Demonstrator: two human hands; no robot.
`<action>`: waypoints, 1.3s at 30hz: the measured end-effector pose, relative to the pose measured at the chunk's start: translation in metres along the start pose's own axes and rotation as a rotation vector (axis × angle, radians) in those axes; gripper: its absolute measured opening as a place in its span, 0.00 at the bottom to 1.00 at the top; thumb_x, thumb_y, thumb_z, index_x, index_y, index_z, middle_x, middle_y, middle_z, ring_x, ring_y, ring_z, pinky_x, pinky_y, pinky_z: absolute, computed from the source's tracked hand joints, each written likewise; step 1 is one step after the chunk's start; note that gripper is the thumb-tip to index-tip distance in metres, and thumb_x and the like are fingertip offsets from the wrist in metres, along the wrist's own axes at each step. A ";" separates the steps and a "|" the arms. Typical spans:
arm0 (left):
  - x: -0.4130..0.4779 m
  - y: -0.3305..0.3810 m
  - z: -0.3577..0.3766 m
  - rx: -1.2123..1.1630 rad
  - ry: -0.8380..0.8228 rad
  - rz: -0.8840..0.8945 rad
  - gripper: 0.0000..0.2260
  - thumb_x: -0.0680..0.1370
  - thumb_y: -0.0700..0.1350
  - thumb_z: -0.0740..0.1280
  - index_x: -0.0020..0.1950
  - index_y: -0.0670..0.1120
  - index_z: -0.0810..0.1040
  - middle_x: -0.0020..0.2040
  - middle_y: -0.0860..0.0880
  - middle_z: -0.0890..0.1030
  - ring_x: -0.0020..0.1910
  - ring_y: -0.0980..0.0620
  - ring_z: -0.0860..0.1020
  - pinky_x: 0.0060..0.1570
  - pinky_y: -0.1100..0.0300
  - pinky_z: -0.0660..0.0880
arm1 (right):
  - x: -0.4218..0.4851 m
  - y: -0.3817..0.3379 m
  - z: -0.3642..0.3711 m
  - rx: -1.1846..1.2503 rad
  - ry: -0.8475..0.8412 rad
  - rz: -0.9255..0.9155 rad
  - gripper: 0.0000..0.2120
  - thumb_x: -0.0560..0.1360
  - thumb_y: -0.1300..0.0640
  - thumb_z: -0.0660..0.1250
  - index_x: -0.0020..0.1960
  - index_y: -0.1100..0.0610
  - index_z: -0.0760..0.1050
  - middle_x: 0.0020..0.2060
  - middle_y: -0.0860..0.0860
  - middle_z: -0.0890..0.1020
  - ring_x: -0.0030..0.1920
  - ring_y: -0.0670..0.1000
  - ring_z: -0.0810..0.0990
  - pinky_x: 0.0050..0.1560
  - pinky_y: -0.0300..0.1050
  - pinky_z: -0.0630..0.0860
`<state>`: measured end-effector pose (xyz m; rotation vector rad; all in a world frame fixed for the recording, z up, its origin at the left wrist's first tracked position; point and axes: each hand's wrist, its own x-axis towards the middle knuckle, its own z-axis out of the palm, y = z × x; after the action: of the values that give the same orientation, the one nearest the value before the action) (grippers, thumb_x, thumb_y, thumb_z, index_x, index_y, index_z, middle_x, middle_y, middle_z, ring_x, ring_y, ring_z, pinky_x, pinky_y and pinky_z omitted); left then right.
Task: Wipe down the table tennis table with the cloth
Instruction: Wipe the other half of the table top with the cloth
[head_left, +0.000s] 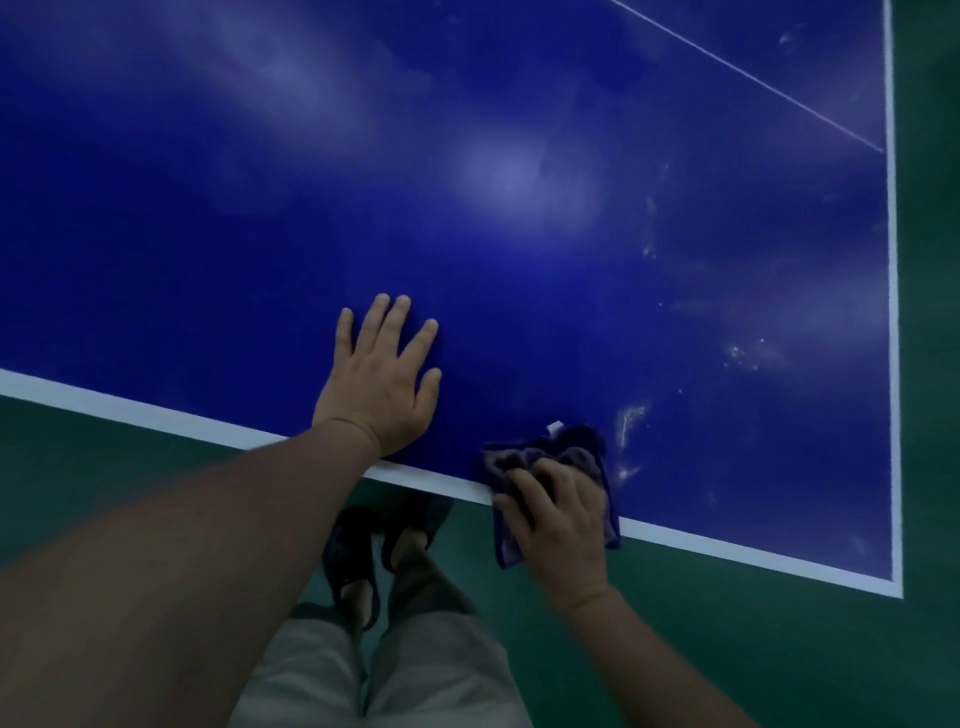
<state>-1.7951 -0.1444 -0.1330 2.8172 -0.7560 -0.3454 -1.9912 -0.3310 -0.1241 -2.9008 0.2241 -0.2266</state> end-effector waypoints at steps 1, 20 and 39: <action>0.000 0.001 0.001 0.003 0.005 -0.002 0.30 0.80 0.61 0.43 0.81 0.51 0.57 0.82 0.43 0.53 0.81 0.43 0.46 0.77 0.38 0.42 | 0.010 0.012 -0.004 -0.031 0.005 -0.004 0.14 0.78 0.45 0.66 0.50 0.54 0.83 0.49 0.54 0.81 0.50 0.59 0.78 0.56 0.57 0.71; 0.001 0.001 0.003 0.023 0.023 -0.013 0.29 0.81 0.59 0.48 0.81 0.51 0.57 0.82 0.42 0.52 0.81 0.43 0.46 0.77 0.38 0.41 | 0.025 0.046 -0.015 0.022 -0.097 0.307 0.26 0.79 0.37 0.58 0.67 0.53 0.75 0.68 0.53 0.75 0.69 0.60 0.71 0.72 0.66 0.61; 0.000 0.009 0.002 0.102 0.017 -0.028 0.28 0.82 0.58 0.50 0.81 0.50 0.58 0.81 0.41 0.53 0.81 0.42 0.47 0.77 0.37 0.43 | 0.082 0.095 -0.013 0.016 0.144 0.225 0.09 0.80 0.53 0.66 0.46 0.59 0.79 0.48 0.56 0.76 0.48 0.59 0.73 0.49 0.55 0.69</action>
<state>-1.7998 -0.1523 -0.1323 2.9245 -0.7524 -0.2952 -1.9266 -0.4394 -0.1226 -2.8146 0.5664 -0.3949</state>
